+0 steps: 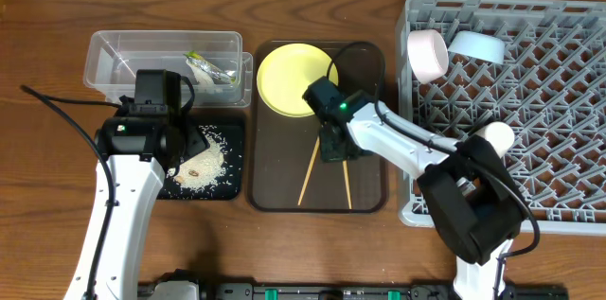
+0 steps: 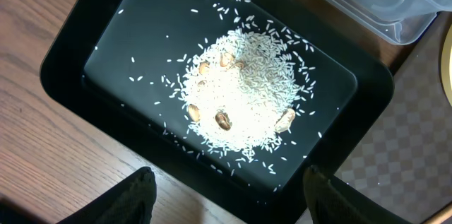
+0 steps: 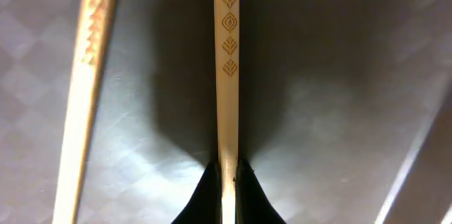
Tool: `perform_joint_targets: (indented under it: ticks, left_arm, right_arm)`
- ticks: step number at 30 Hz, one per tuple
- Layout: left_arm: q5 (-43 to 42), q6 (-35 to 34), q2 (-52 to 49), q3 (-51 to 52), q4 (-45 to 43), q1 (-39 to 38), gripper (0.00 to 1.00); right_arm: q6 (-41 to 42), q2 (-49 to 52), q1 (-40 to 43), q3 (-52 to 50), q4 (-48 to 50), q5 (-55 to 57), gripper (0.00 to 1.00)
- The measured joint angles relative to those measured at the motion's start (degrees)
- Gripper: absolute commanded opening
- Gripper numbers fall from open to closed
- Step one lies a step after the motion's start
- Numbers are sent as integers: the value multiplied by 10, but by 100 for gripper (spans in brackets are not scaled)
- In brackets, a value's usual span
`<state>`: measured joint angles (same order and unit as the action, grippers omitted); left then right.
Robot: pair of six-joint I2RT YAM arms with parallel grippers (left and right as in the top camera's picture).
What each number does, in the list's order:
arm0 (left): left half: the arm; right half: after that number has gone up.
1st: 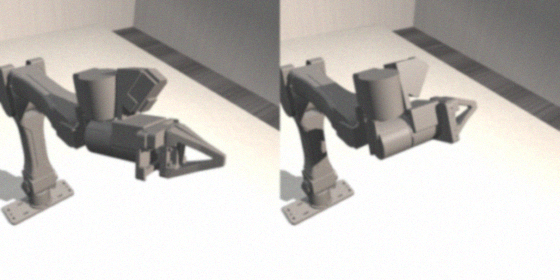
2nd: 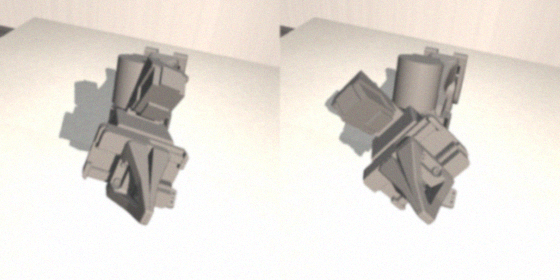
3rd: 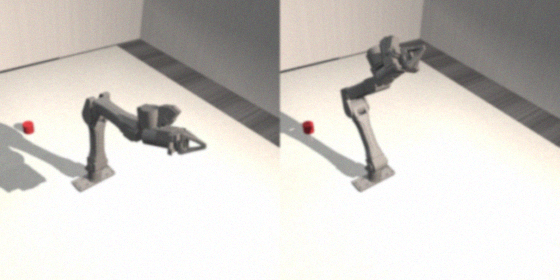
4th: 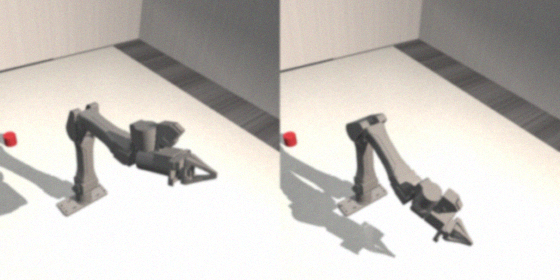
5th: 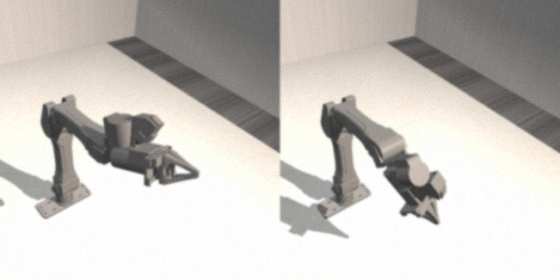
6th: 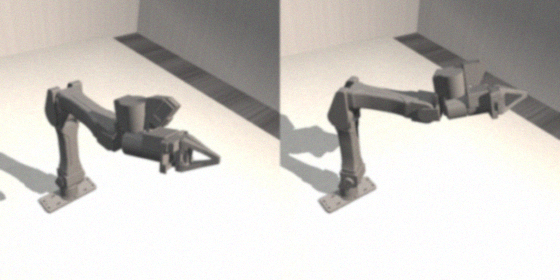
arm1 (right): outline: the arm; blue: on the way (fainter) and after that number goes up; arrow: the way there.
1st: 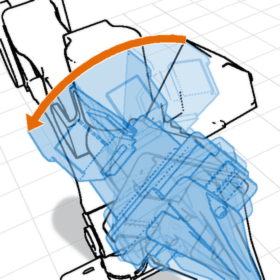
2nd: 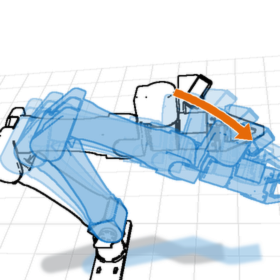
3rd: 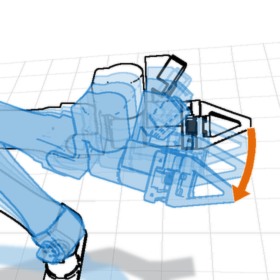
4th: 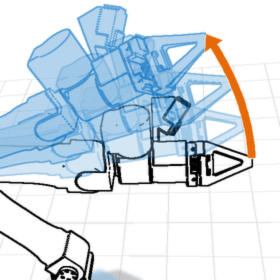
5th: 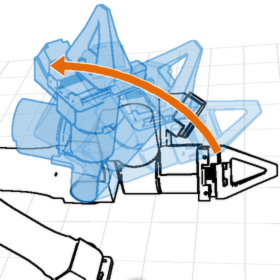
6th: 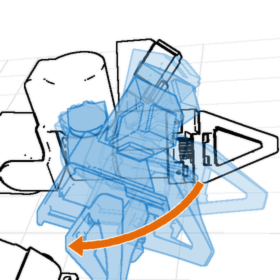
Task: Sort waste into correct bins and load items into the dishwasher rack
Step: 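Reach the right gripper to the wooden chopsticks and grasp them, then carry the chopsticks right and stand them upright in the rack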
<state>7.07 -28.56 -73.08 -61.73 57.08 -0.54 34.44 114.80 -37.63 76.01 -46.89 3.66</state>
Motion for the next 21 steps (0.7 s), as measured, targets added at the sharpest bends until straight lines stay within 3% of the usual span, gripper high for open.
perform_joint_targets:
  ticks: [6,15,21]
  left_arm:
    - [0,0,0,0,0,0,70]
    - [0,0,0,0,0,0,70]
    - [0,0,0,0,0,0,70]
  right_arm:
    - [-32,-52,45,-1,-12,1,1]
    - [-99,-254,140,0,-65,6,1]
    - [-132,-272,211,-1,-122,19,2]
